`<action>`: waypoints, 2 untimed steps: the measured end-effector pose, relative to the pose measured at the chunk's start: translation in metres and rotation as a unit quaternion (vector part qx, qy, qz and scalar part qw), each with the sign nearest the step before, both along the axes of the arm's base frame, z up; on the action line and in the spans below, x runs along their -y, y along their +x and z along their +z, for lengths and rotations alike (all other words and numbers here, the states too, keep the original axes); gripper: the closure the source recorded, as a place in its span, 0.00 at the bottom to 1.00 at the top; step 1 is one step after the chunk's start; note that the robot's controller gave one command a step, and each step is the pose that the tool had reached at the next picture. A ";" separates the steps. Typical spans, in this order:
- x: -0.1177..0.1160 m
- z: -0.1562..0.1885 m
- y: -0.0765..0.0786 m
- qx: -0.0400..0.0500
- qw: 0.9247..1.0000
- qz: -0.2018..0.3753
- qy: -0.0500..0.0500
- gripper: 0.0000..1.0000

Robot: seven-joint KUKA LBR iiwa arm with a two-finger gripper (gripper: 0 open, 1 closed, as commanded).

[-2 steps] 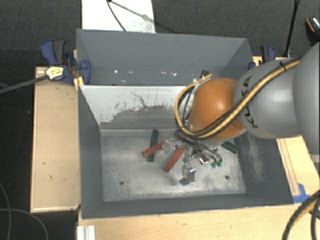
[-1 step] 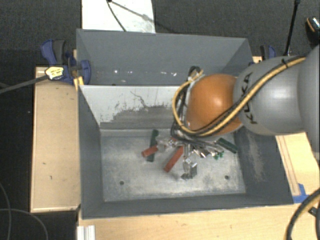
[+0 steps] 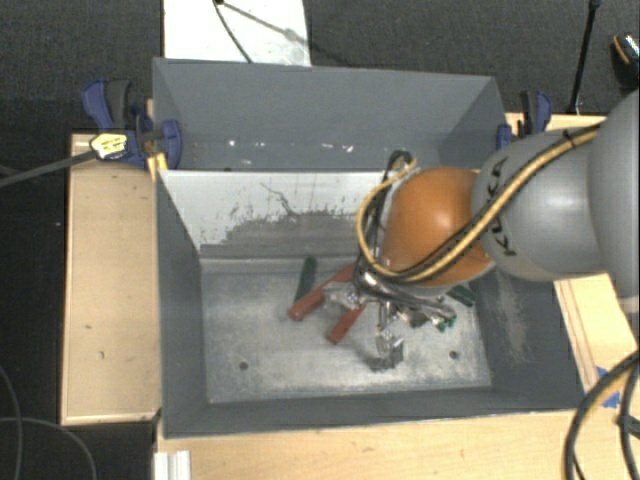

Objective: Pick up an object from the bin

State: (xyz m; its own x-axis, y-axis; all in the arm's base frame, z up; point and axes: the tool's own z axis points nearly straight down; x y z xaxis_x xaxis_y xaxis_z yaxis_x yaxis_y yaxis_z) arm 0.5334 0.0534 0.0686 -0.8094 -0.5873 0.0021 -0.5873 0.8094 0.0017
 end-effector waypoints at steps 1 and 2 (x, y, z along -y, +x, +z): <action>0.000 0.000 0.000 0.000 1.000 0.000 0.000 0.00; 0.000 0.001 0.000 0.001 1.000 0.000 0.000 1.00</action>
Offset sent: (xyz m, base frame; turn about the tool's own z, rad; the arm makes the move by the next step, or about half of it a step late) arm 0.0000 0.0000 0.0000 0.0000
